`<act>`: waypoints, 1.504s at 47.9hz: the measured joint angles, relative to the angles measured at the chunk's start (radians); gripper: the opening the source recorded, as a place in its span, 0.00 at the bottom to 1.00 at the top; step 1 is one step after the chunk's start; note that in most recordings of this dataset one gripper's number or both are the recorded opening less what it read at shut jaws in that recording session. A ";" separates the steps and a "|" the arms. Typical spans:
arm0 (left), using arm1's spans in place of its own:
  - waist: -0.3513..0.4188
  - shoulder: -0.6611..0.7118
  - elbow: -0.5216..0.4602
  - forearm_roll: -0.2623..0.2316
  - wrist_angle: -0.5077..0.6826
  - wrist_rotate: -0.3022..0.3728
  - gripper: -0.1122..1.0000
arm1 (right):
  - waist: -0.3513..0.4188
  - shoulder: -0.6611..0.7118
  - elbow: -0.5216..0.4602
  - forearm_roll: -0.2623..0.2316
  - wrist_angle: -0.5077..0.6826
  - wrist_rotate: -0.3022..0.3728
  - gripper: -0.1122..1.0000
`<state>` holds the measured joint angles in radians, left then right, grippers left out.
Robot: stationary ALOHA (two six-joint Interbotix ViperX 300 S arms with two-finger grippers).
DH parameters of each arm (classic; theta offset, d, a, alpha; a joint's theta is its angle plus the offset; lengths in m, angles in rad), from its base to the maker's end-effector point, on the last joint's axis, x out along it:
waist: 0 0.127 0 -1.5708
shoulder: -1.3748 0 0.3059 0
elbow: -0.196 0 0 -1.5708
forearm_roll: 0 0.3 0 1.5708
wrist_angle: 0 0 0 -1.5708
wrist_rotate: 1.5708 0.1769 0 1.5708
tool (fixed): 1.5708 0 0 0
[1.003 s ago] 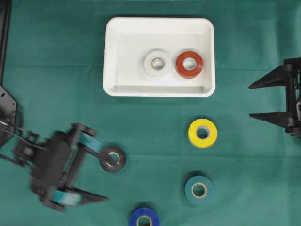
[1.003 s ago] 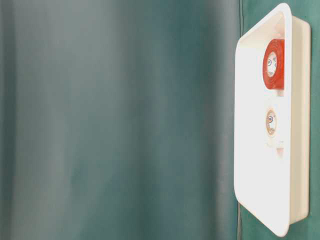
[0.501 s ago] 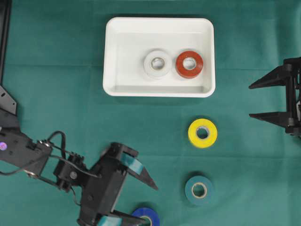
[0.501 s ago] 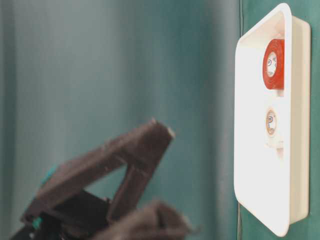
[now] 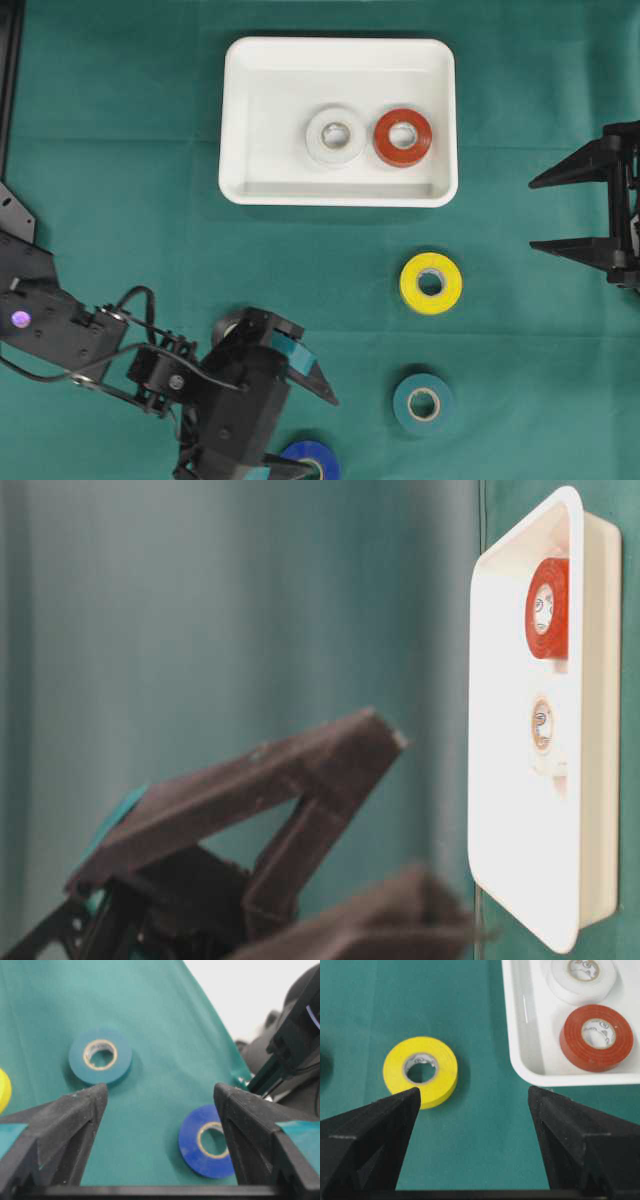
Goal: Pick up the tape from a random location and place it into the white case.
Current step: 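Position the left gripper over the blue tape roll and descend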
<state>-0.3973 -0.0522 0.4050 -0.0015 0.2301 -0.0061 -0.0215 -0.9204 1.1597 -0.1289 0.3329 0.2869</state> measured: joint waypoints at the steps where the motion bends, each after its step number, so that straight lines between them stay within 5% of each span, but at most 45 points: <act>1: -0.002 0.009 -0.012 0.002 0.017 0.000 0.87 | 0.000 0.000 -0.002 0.000 0.003 0.000 0.84; 32: -0.021 0.233 -0.419 0.006 0.629 0.000 0.87 | 0.000 0.002 -0.006 0.002 0.029 0.000 0.84; 72: -0.023 0.253 -0.451 0.009 0.670 0.000 0.87 | 0.000 0.003 -0.006 0.000 0.029 -0.003 0.84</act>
<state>-0.4203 0.2010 -0.0460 0.0077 0.9004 -0.0061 -0.0215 -0.9173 1.1536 -0.1289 0.3620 0.2838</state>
